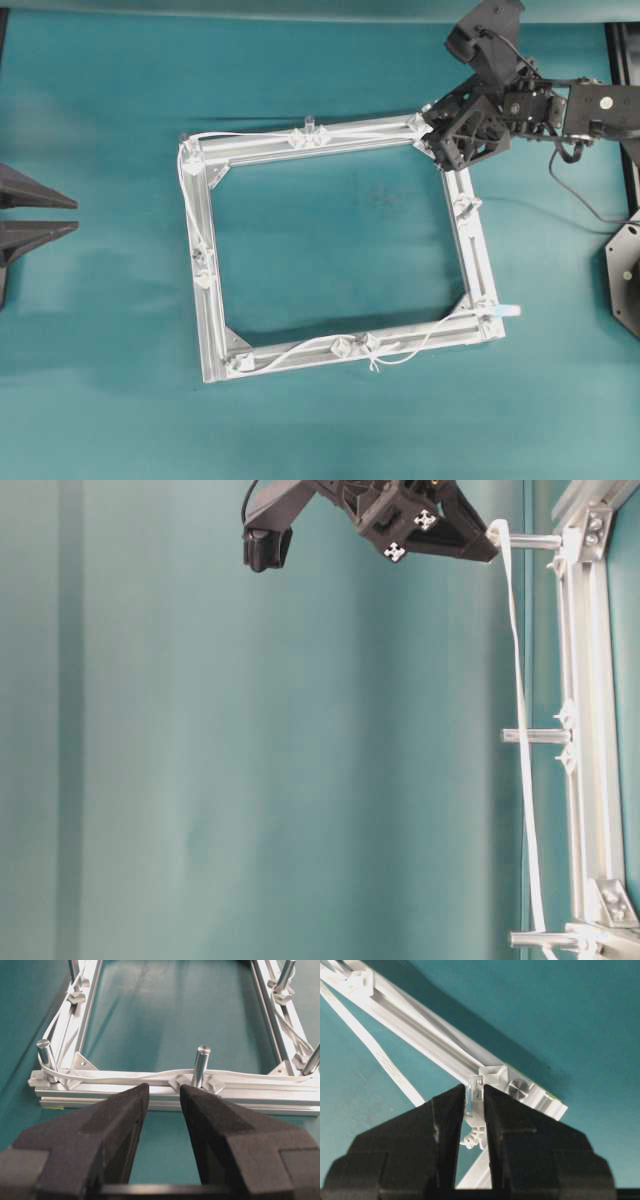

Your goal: Move the cable alternately left and right between 8 pins so it hooks onto each one.

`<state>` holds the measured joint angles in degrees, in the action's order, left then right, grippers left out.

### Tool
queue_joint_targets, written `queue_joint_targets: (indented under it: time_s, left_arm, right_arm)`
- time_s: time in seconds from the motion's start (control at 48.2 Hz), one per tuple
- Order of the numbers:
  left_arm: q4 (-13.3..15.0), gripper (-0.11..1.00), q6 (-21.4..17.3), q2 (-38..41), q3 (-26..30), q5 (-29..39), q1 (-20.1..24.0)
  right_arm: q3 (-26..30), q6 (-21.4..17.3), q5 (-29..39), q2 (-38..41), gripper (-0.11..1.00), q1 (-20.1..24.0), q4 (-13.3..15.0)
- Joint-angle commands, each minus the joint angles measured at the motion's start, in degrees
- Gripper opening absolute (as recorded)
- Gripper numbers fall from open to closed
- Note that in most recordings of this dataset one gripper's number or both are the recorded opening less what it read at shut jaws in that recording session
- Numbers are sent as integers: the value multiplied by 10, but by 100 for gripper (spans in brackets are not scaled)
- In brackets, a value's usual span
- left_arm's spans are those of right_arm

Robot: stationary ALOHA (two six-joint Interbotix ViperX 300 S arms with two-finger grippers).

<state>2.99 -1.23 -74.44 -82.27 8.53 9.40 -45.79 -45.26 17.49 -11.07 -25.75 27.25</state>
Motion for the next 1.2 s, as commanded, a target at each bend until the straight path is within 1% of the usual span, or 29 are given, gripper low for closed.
queue_joint_targets:
  time_s: [0.0,0.124,0.269,0.456,0.56,0.663,0.808,0.954,1.057,1.182]
  left_arm:
    - [0,44,-2,4,9,-3,0]
    - [1,44,-2,4,9,-3,-1]
    - [0,44,-2,4,9,-3,0]
    - [0,44,-2,4,9,-3,0]
    - [1,44,-2,4,9,-3,0]
    - [0,44,-2,4,9,-3,0]
    - [0,44,-2,4,9,-3,0]
    - [0,44,-2,4,9,-3,0]
    - [1,44,-2,4,9,-3,-1]
    - [0,44,-2,4,9,-3,-1]
  right_arm:
    - [4,1,1,-15,16,-3,11]
    - [1,1,1,-33,16,-3,16]
    - [-18,9,2,-50,16,-4,18]
    - [-28,19,36,-55,16,-4,29]
    - [-38,20,40,-76,16,-6,32]
    - [-58,19,40,-107,16,-20,35]
    - [-85,21,39,-137,16,-66,39]
    - [-83,25,31,-137,16,-92,65]
    - [-72,25,24,-123,16,-102,86]
    - [-49,25,18,-90,16,-104,114]
